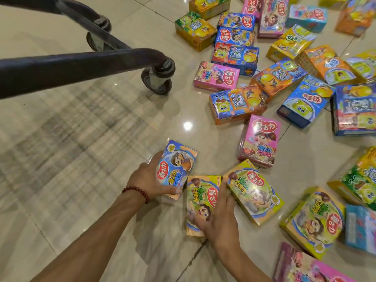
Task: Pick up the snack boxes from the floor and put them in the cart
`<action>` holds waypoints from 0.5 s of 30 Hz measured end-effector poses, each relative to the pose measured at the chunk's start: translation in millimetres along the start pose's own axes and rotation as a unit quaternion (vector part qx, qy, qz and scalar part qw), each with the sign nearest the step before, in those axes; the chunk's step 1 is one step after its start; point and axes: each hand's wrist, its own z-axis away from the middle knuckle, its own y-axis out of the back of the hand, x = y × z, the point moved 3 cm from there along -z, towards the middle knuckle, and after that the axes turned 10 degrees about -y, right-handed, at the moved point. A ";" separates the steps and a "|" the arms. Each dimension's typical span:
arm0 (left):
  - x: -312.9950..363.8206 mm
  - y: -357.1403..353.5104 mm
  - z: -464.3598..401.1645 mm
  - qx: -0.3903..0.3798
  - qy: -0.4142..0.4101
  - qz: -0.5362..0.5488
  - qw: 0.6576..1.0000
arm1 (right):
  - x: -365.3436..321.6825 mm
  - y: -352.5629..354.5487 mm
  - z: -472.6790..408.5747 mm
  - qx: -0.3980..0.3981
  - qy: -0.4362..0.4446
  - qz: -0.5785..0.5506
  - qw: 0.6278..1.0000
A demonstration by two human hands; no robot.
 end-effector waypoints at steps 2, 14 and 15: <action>3.1 -4.0 12.0 0.025 -0.021 0.097 0.995 | 6.7 3.4 0.7 0.000 0.023 -0.037 0.999; 52.3 9.8 98.9 0.143 -0.023 0.339 0.930 | -26.6 89.5 37.0 0.032 0.067 -0.118 0.990; 65.7 21.5 112.3 0.151 -0.024 0.361 0.920 | -37.8 108.7 47.6 0.040 0.064 -0.128 0.989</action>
